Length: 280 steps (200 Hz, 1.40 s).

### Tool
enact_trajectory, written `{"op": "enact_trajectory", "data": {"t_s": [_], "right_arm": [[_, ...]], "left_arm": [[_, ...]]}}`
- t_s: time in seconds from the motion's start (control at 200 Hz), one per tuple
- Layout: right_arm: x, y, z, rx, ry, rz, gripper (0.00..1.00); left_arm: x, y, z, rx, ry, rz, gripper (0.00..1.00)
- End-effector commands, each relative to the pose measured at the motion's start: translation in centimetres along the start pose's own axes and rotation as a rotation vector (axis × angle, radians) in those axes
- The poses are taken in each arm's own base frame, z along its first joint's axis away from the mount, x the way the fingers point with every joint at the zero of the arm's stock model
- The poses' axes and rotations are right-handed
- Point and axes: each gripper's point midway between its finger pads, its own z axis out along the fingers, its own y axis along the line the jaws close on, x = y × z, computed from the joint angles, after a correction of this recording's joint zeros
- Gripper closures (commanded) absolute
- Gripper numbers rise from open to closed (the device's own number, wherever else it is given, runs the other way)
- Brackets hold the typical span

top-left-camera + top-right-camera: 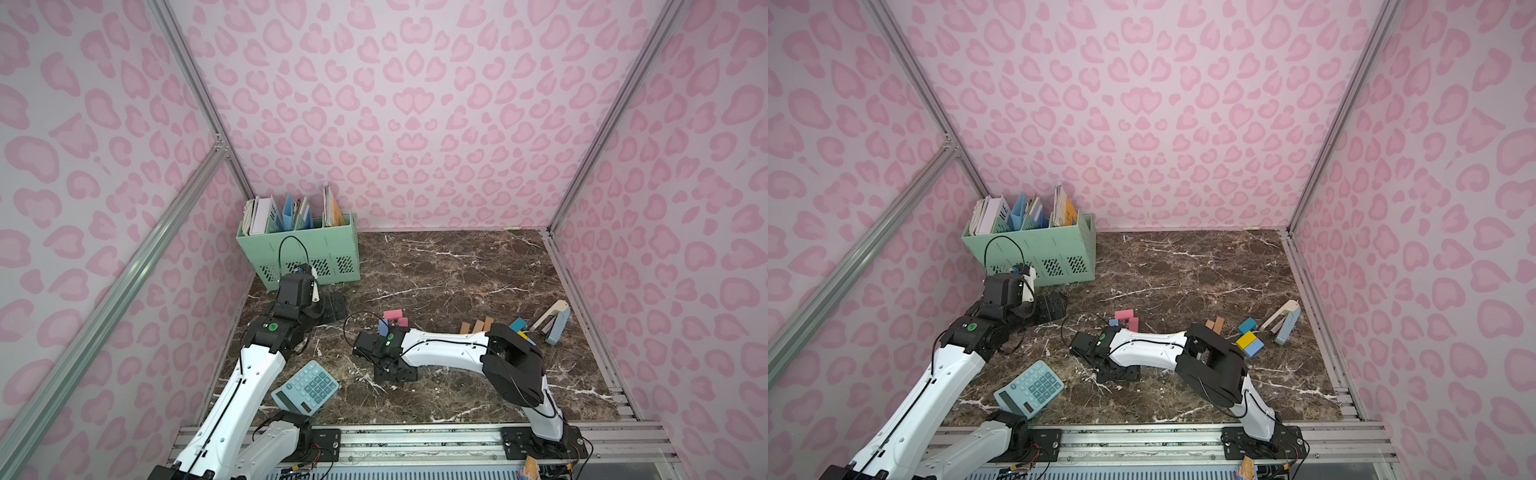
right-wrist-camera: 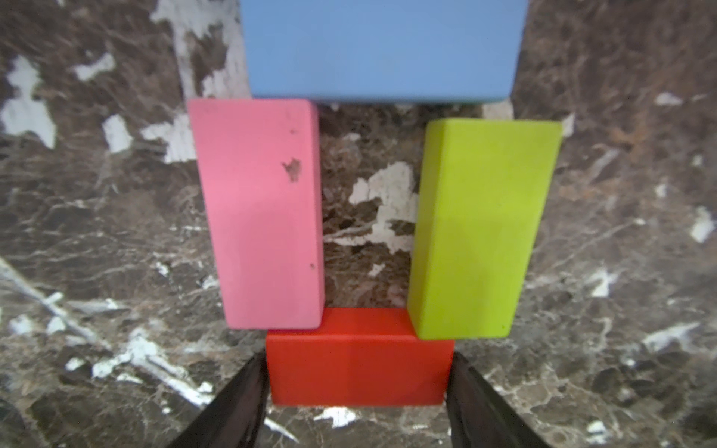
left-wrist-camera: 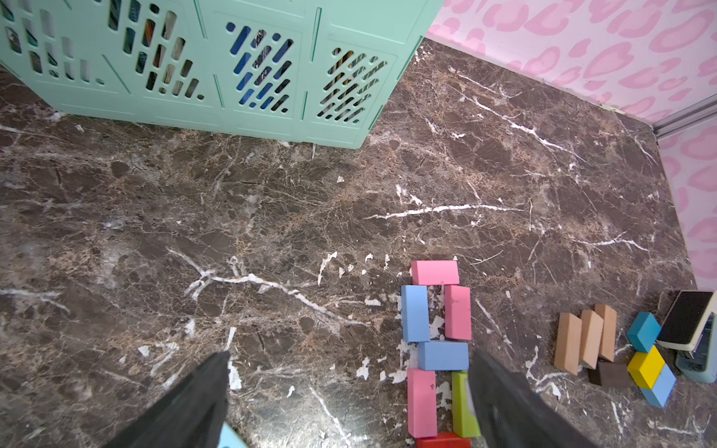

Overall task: Assemble the number 8 with building blocks
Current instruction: Assemble the building block at the center of the board, then pick up the building block from the center of the board.

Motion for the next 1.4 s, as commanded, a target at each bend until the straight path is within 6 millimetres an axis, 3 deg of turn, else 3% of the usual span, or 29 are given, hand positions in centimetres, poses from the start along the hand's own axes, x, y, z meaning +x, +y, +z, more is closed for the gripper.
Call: {"op": "enact_trajectory", "data": {"t_s": [0.0,0.25,0.375,0.525,0.725,1.175,1.195,1.395], "right_arm": [[0.2,-0.4,-0.2,0.023,0.002,0.000,0.23],[0.0,-0.3,-1.1,0.014,-0.029,-0.010,0.12],[-0.7,0.8,-3.0,-0.049,-0.089,-0.035,0.01],[-1.8,2.2,-6.4,-0.107,-0.183,-0.059,0.01],[-3.8,1.4,-9.3,-0.127,-0.288,-0.068,0.01],[-7.5,-2.1,-11.8,-0.223,-0.404,-0.041,0.00],[-7.2,-2.9,-10.9,-0.206,-0.396,-0.047,0.00],[-8.8,-7.9,-10.5,-0.195,-0.416,0.018,0.00]], "left_arm": [[-0.1,-0.2,0.0,0.012,-0.006,0.004,0.01],[-0.2,-0.2,-0.1,0.010,-0.012,0.004,0.01],[-0.3,-0.1,-0.3,0.008,-0.020,0.006,0.02],[-0.3,0.1,-0.3,0.001,-0.026,0.005,0.01],[-0.2,0.1,-0.2,0.000,-0.022,0.007,0.02],[0.0,-0.1,0.2,0.012,-0.008,0.010,0.02],[0.0,-0.1,0.2,0.013,-0.007,0.010,0.02],[0.1,-0.2,0.4,0.017,0.000,0.014,0.01]]}}
